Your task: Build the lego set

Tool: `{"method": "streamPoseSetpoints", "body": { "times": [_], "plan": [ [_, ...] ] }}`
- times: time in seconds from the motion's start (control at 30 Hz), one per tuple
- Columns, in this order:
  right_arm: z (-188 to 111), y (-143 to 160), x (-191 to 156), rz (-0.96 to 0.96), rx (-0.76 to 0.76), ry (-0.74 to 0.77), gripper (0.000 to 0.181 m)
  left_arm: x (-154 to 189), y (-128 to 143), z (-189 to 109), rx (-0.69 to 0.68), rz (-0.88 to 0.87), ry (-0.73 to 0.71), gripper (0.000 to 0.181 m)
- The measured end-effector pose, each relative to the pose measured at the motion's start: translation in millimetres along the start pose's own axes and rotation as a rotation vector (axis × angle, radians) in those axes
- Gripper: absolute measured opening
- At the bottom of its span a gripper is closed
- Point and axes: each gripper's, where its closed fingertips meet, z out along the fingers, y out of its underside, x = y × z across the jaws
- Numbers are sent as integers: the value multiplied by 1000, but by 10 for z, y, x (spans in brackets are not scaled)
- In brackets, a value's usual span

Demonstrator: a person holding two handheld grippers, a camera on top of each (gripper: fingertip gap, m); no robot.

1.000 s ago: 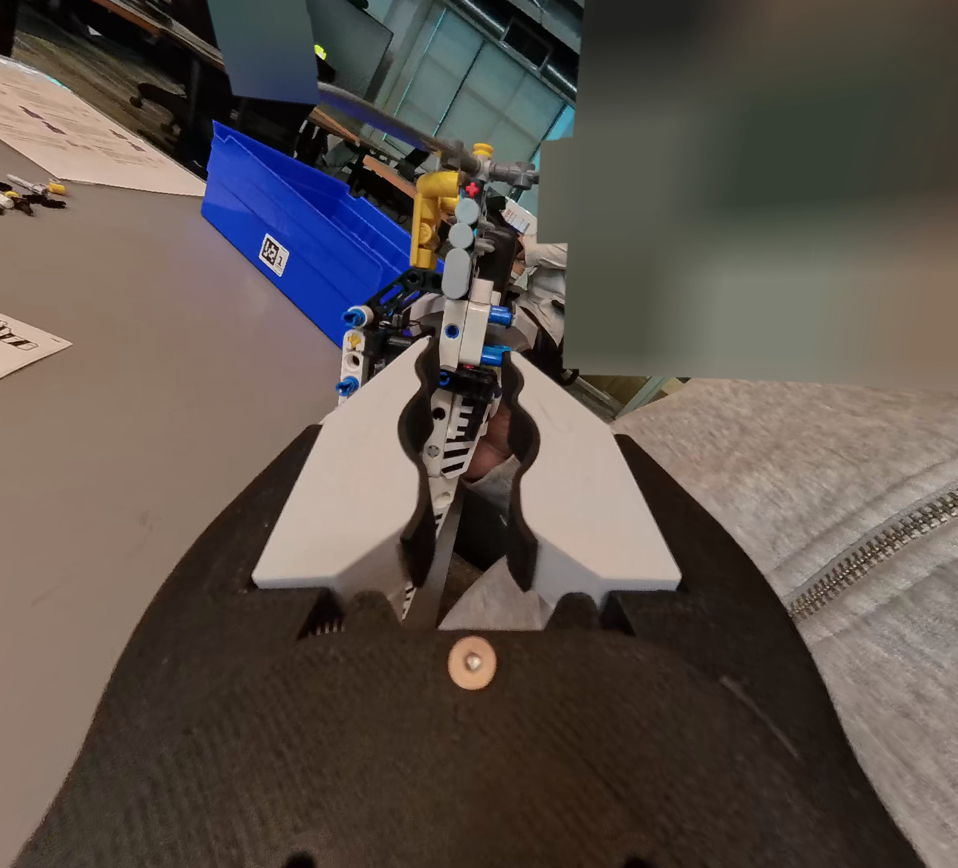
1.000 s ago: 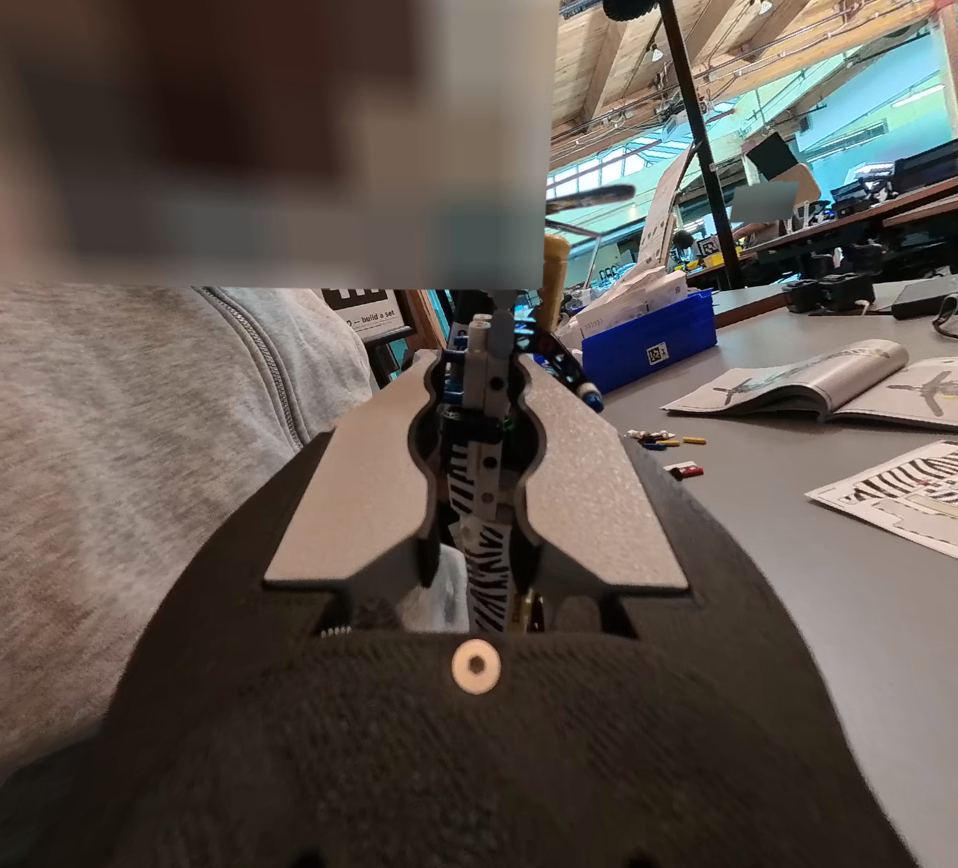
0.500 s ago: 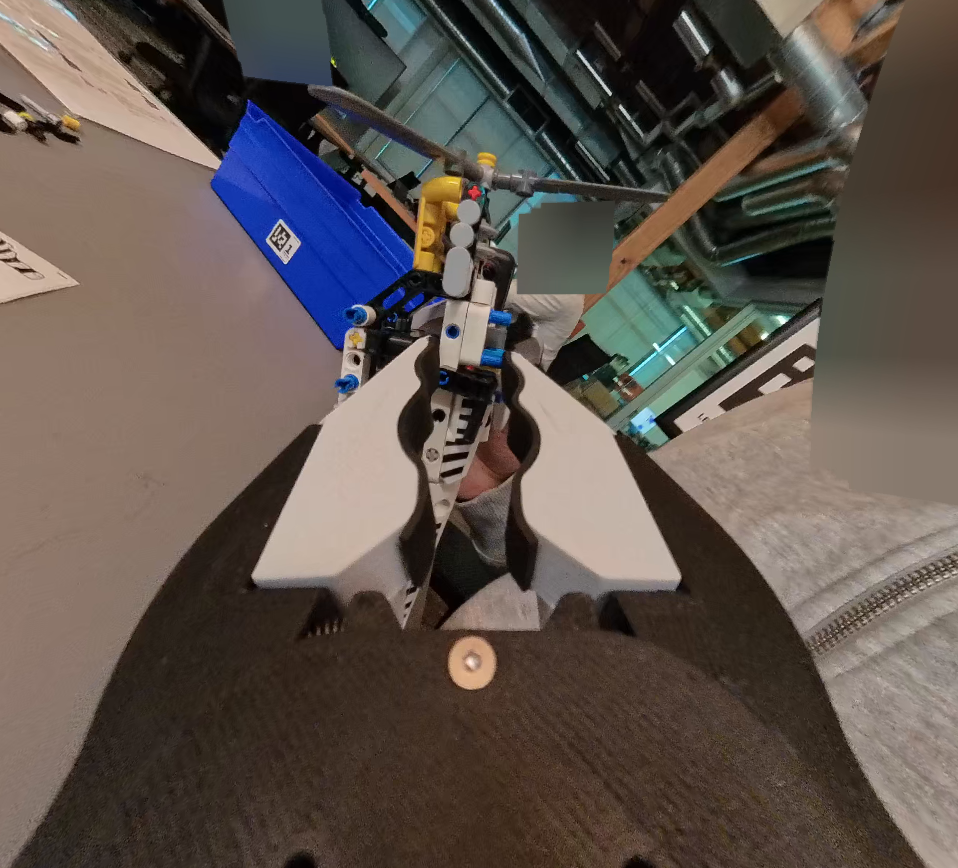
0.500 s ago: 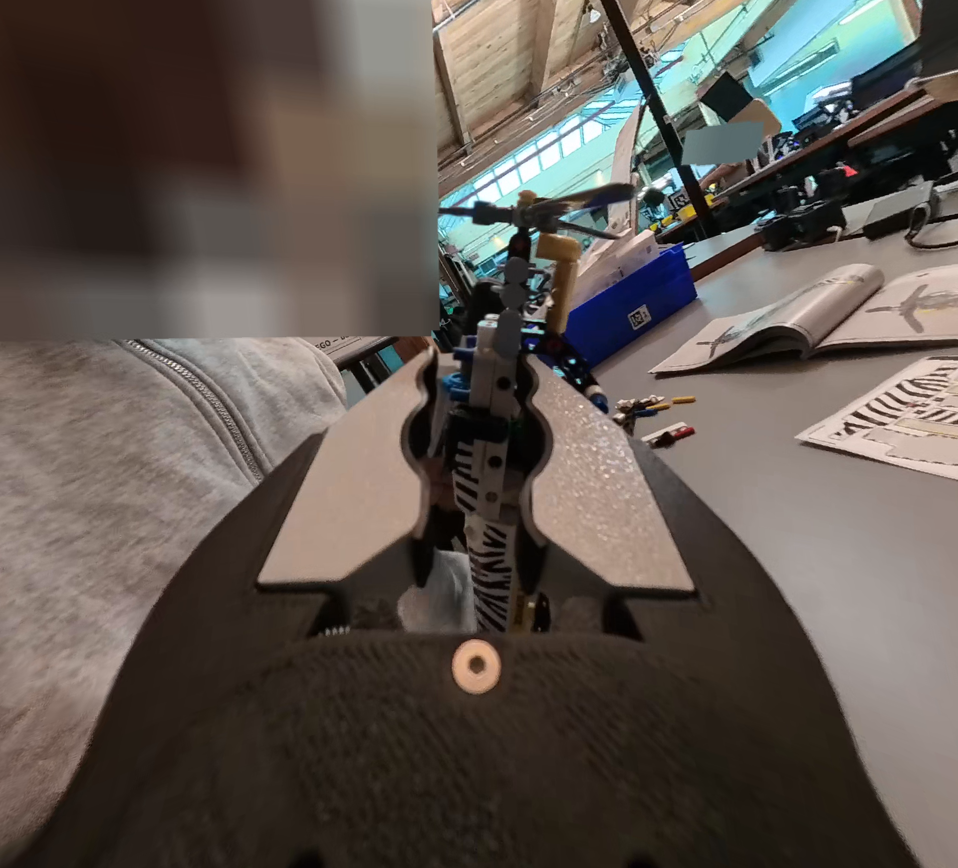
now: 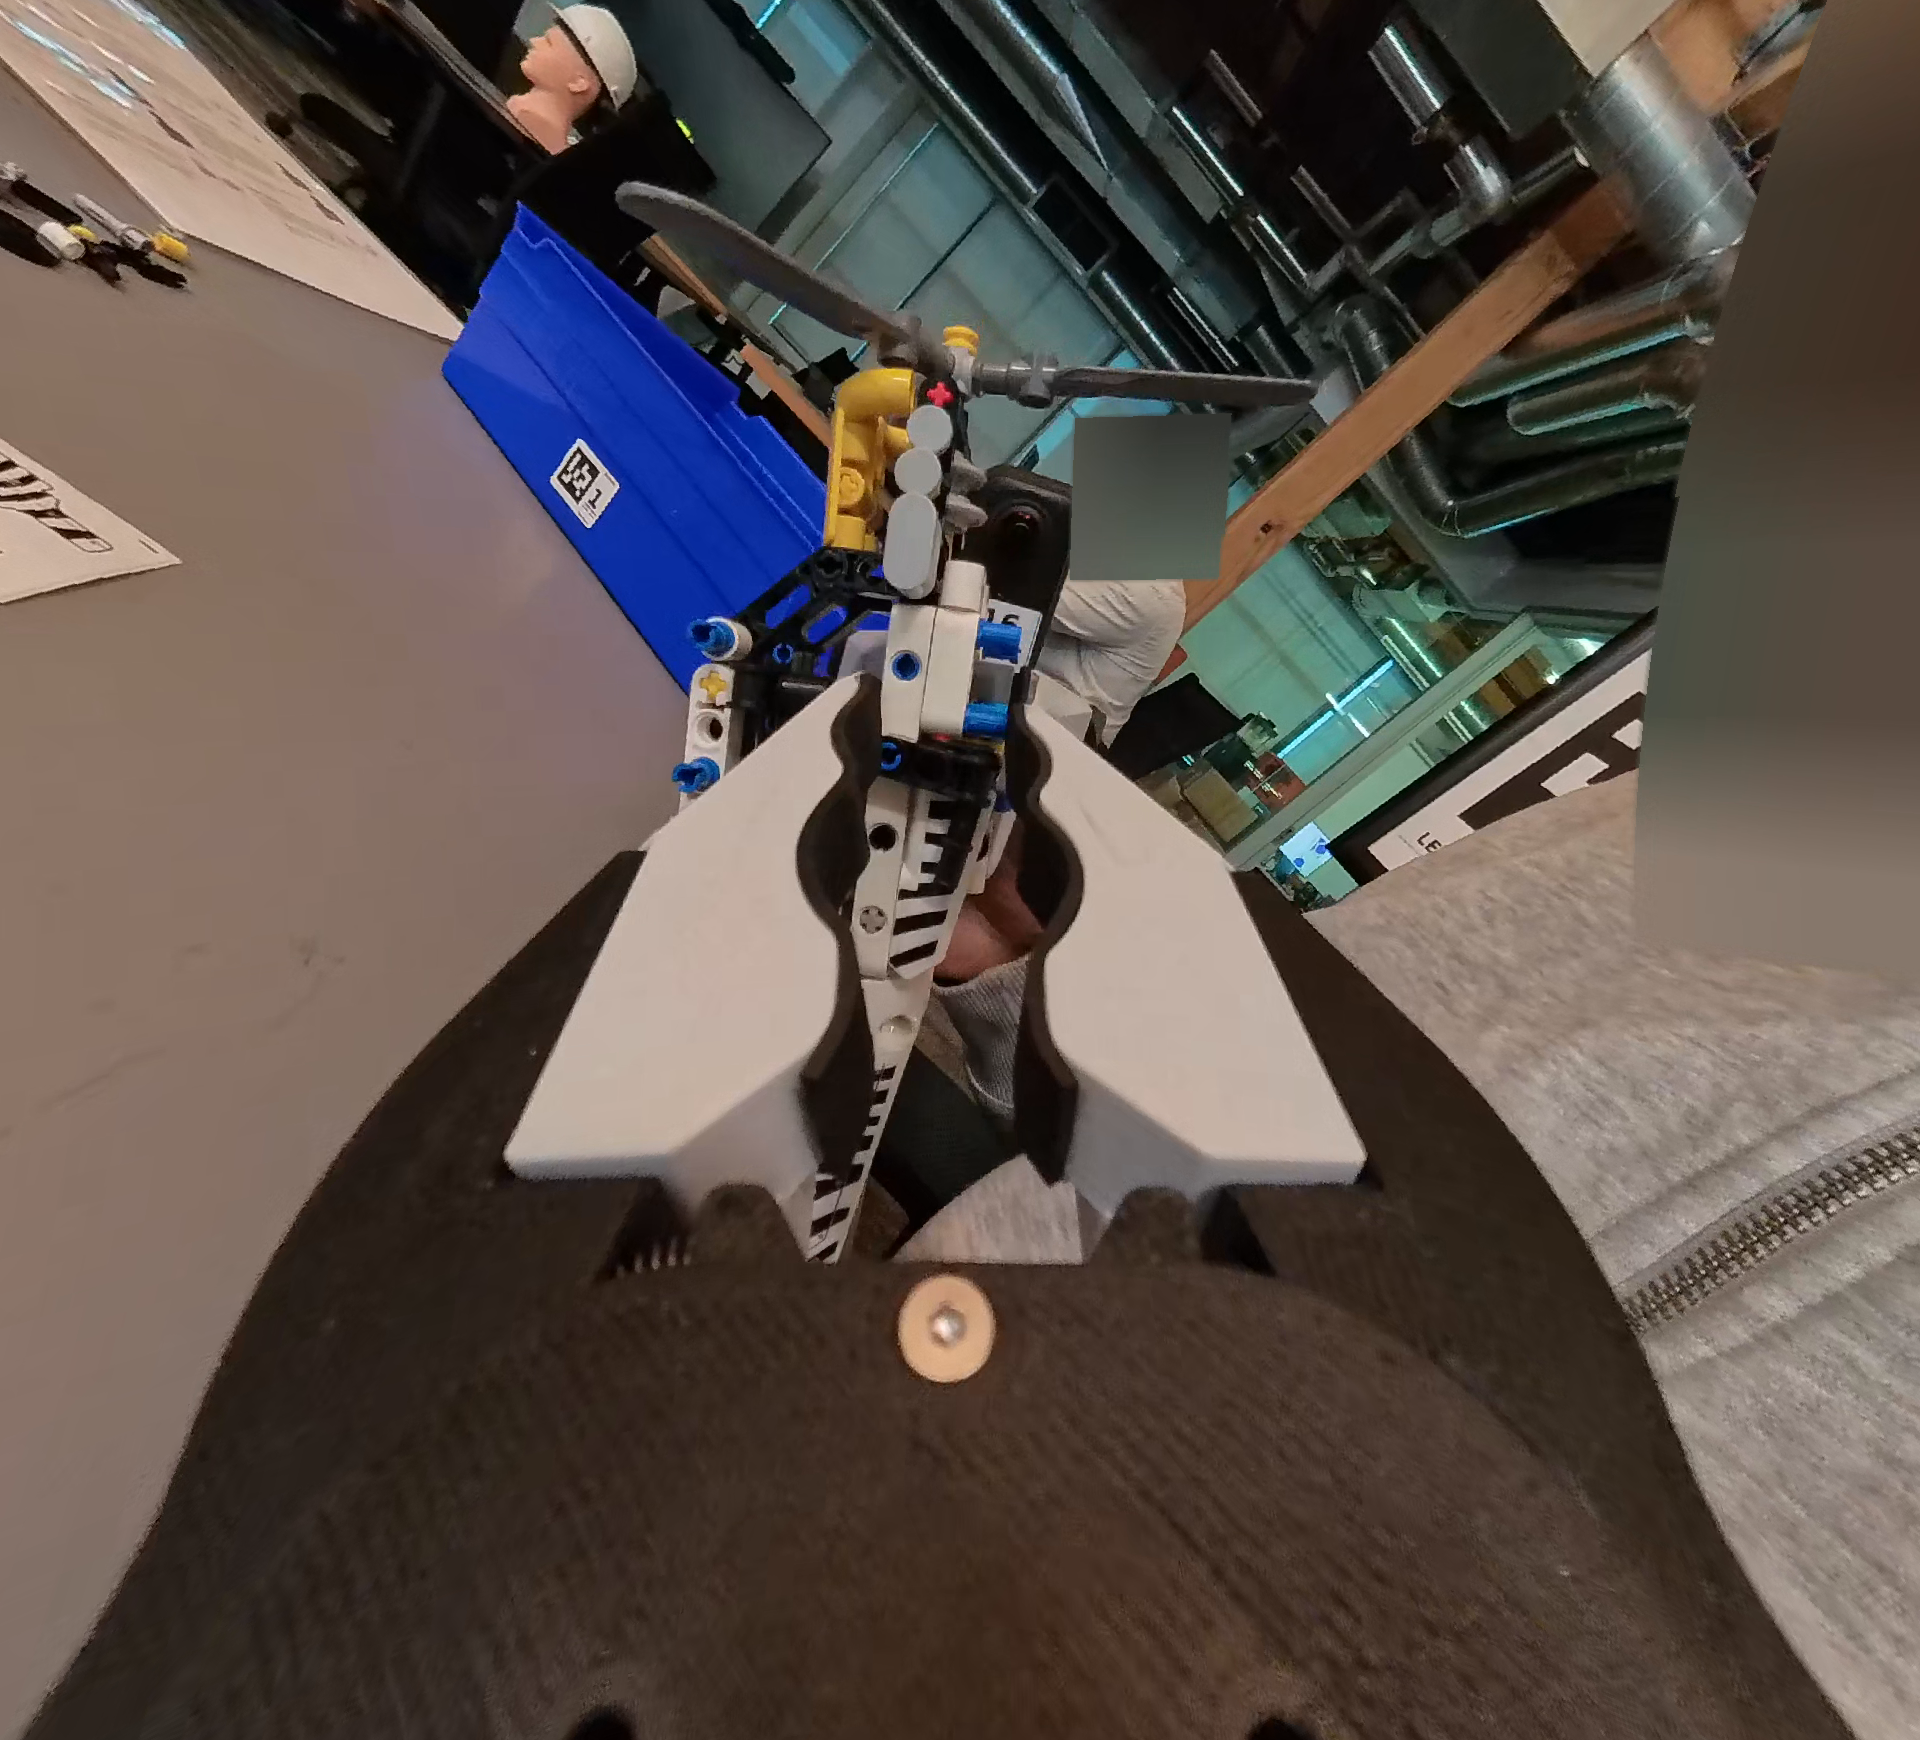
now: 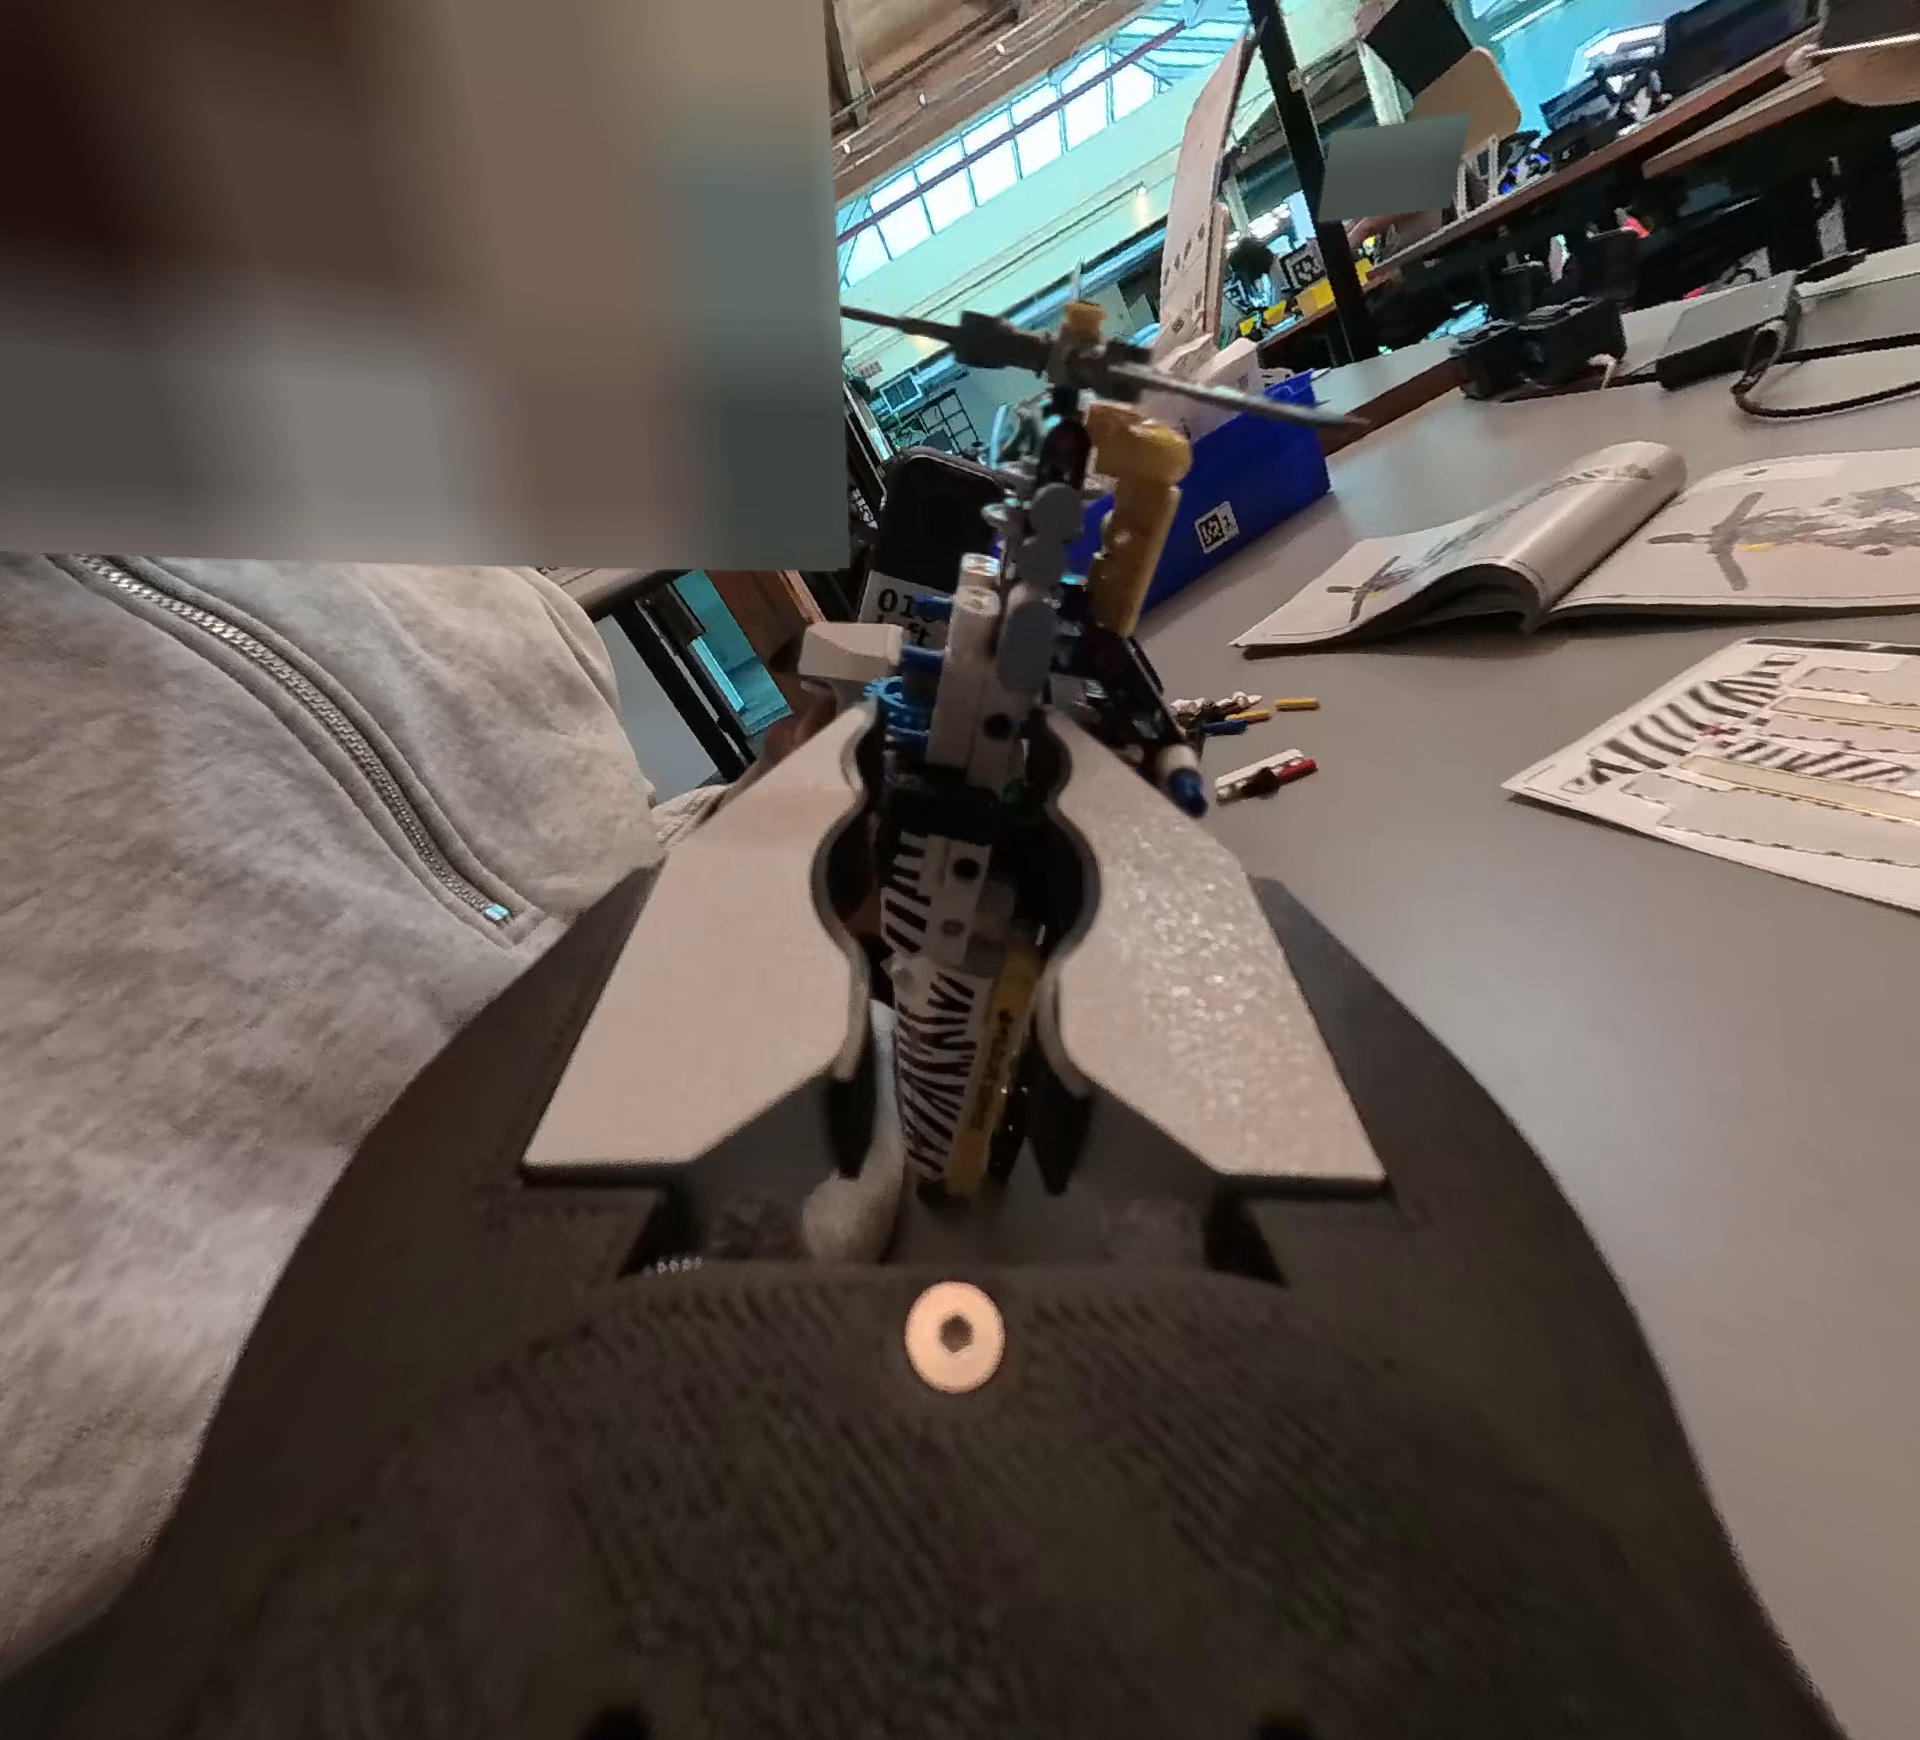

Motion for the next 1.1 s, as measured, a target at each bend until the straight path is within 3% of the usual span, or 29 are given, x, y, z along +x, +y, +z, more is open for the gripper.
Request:
{"method": "streamPoseSetpoints", "body": {
  "times": [0.73,1.1],
  "plan": [
    [19,40,100,79,17,24,23,-117,-13,-20,18,-45,-30,22],
    [14,210,453,279,-48,128,25,-504,48,-25,-2,-175,-113,25]
  ]
}}
